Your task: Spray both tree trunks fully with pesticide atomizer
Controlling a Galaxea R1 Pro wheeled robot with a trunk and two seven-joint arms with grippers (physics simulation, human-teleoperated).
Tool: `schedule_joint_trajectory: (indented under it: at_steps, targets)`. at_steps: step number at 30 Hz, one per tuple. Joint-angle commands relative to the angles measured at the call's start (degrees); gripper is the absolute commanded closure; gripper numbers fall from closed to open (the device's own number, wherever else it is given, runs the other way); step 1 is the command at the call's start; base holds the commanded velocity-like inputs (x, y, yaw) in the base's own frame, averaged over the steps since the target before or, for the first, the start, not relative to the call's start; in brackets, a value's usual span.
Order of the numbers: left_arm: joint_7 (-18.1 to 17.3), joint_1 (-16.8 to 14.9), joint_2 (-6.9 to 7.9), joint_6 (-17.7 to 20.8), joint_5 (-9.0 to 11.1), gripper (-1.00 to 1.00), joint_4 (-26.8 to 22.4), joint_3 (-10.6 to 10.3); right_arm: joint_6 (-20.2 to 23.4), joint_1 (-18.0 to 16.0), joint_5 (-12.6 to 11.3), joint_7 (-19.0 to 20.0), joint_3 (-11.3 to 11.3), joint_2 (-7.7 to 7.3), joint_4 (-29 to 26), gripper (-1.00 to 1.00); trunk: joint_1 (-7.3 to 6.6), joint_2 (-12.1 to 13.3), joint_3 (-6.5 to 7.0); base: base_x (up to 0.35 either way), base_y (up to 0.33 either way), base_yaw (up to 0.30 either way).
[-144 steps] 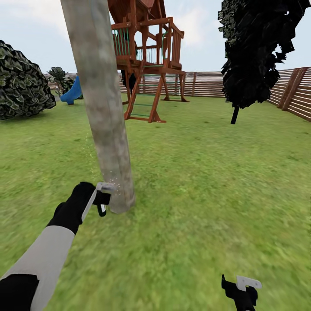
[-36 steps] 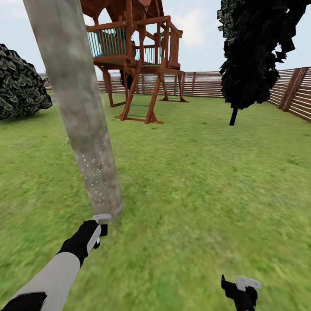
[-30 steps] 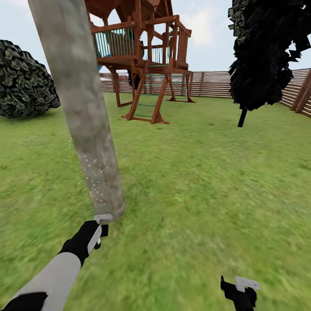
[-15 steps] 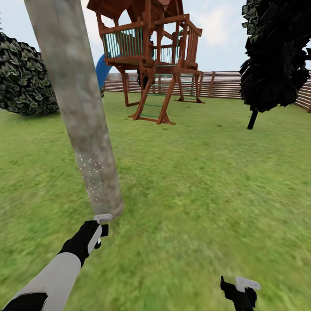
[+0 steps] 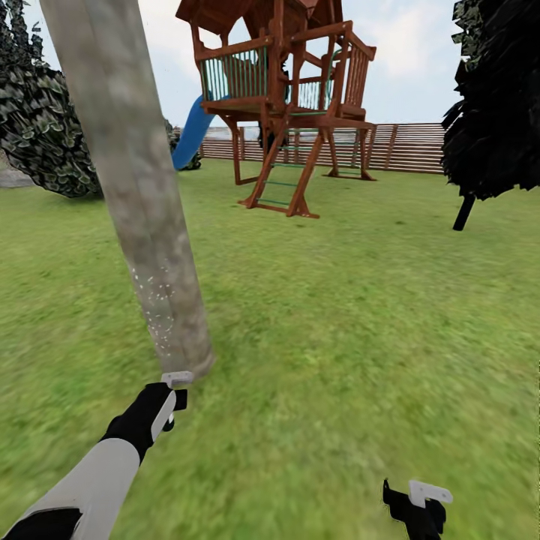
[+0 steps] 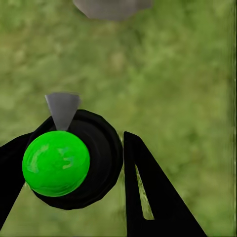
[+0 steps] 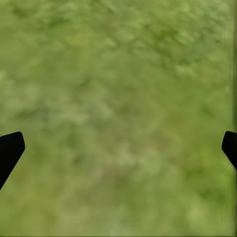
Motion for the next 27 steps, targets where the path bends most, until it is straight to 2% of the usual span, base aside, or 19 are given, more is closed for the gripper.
schedule_joint_trajectory:
  at_steps: [1, 6, 12, 27]
  targets:
    - [0.0, 0.0, -0.02, 0.0, 0.0, 1.00, 0.0, 0.0, 0.0, 0.0, 0.0, 0.0, 0.0, -0.01, 0.0, -1.00, 0.00, 0.0, 0.00, 0.158, -0.270, 0.001]
    - [0.0, 0.0, 0.06, 0.0, -0.1, 1.00, 0.0, 0.1, 0.0, 0.0, 0.0, 0.0, 0.0, 0.01, 0.0, -1.00, 0.00, 0.0, 0.00, 0.129, -0.270, 0.147]
    - [0.0, 0.0, 1.04, 0.0, -0.1, 1.00, 0.0, 1.2, 0.0, 0.0, 0.0, 0.0, 0.0, 0.03, 0.0, -1.00, 0.00, 0.0, 0.00, 0.118, -0.269, 0.275]
    - [0.0, 0.0, 1.07, 0.0, -0.1, 1.00, -0.2, 1.2, 0.0, 0.0, 0.0, 0.0, 0.0, 0.03, 0.0, -1.00, 0.00, 0.0, 0.00, 0.138, -0.269, 0.277]
